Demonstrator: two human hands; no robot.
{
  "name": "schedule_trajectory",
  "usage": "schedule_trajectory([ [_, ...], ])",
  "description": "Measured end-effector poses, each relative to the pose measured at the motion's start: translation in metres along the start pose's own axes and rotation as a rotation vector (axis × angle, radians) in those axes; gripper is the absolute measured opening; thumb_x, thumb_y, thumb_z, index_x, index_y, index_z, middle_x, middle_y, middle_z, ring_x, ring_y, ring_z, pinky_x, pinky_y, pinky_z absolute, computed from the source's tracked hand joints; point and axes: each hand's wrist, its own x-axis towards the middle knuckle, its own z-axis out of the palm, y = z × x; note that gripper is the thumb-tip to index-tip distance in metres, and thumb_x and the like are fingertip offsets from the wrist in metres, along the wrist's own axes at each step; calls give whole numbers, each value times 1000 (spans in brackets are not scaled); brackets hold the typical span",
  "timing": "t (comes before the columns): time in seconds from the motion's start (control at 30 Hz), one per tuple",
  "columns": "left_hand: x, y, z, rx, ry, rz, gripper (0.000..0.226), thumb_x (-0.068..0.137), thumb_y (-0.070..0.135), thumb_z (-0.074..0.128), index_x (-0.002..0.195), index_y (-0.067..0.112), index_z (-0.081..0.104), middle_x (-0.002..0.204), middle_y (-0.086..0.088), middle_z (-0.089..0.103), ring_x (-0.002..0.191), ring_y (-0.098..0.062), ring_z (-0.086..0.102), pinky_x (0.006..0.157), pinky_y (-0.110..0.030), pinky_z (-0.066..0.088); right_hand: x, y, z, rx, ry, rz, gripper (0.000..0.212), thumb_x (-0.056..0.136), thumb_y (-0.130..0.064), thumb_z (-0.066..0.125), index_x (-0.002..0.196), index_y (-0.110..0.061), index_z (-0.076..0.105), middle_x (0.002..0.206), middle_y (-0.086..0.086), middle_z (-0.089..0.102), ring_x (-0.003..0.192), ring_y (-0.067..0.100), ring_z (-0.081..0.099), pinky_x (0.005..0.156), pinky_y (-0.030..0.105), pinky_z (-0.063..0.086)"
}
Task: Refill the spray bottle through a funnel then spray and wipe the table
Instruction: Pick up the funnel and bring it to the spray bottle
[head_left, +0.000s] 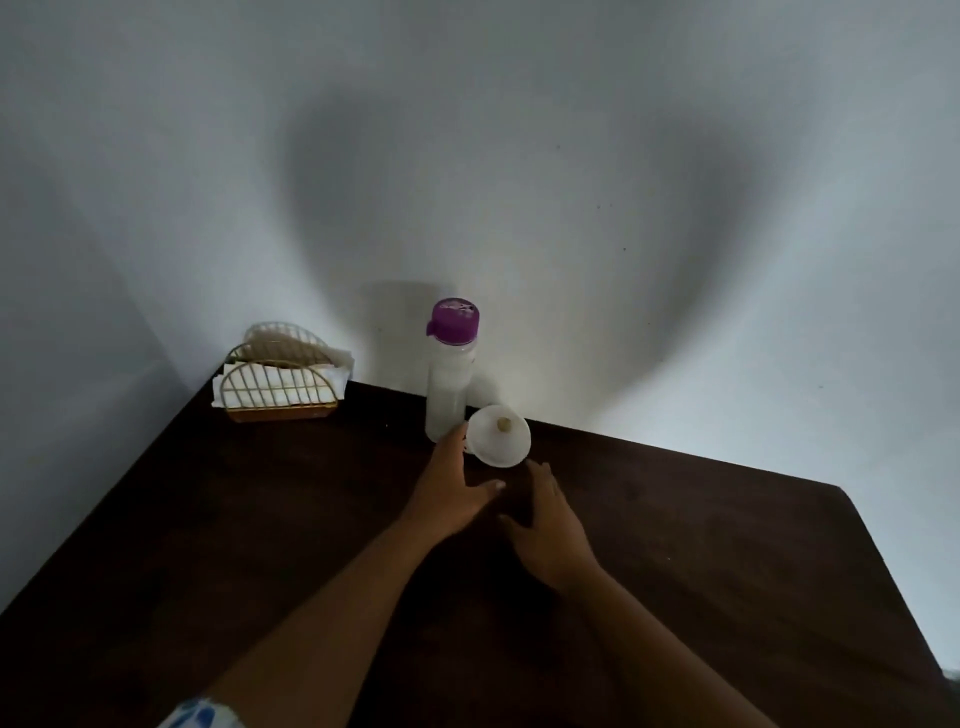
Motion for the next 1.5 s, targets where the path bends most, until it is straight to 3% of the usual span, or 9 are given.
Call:
schedule_trajectory([
  [0.1, 20, -9, 9, 19, -42, 29, 94, 78, 23, 71, 146, 26, 6, 154, 0, 15, 140, -18, 20, 113, -38, 27, 21, -5, 3, 49, -35, -12, 81, 90, -14, 55, 147, -37, 3, 155, 13, -20, 135, 32, 34, 96, 31, 41],
  [0.2, 33, -15, 20, 99, 14, 108, 95, 80, 21, 68, 147, 24, 0, 156, 0, 10, 141, -17, 16, 112, -34, 21, 37, -5, 6, 55, 7, -60, 86, 87, -5, 48, 144, -47, 0, 155, 12, -21, 130, 32, 41, 84, 25, 45],
  [0.33, 38, -17, 30, 87, 93, 155, 88, 83, 15, 64, 146, 22, 3, 154, -3, 14, 140, -19, 21, 109, -30, 24, 51, 1, 10, -17, 88, -93, 79, 87, -8, 47, 146, -41, 5, 158, 6, -3, 126, 32, 44, 86, 33, 46],
  [0.57, 21, -21, 33, 232, 148, 261, 82, 81, 17, 66, 145, 18, 15, 149, -2, 26, 135, -21, 27, 107, -28, 25, 32, 11, 9, 247, 204, 17, 68, 86, -2, 54, 145, -25, 30, 148, 4, 39, 127, 20, 47, 100, 25, 39],
  [0.8, -42, -5, 18, 268, 80, 330, 88, 76, 14, 71, 145, 21, 17, 144, 0, 27, 130, -17, 32, 102, -23, 33, -42, 10, -13, 279, 223, 10, 47, 87, 2, 54, 129, -20, 53, 131, 5, 56, 115, 14, 53, 85, 12, 43],
  [0.97, -108, 26, 1, 296, 47, 396, 89, 76, 13, 71, 145, 22, 16, 142, 2, 24, 124, -1, 28, 99, -11, 24, -107, -3, -32, 426, 228, -80, 56, 82, 5, 60, 113, -41, 50, 125, -7, 54, 111, 15, 57, 77, 29, 58],
  [1.13, -179, 59, -16, 240, 106, 436, 87, 72, 13, 75, 143, 13, 26, 137, -4, 33, 121, -4, 33, 96, -5, 24, -174, -20, -54, 470, 161, -144, 70, 82, -2, 64, 140, -29, 35, 131, -1, 56, 117, 16, 55, 92, 46, 52],
  [1.23, -217, 78, -27, 188, 117, 355, 86, 68, 16, 79, 140, 15, 33, 133, -4, 34, 118, -7, 36, 95, -15, 32, -208, -32, -70, 441, 114, -191, 65, 84, -4, 63, 140, -22, 37, 131, 2, 56, 116, 15, 56, 95, 45, 50],
  [1.5, -295, 94, -42, 69, 35, 244, 77, 71, 13, 75, 137, 18, 36, 136, 2, 43, 121, -10, 43, 91, -17, 43, -284, -46, -86, 416, -42, -323, 48, 87, -10, 61, 129, -29, 49, 106, -10, 64, 99, 10, 64, 88, 39, 55],
])
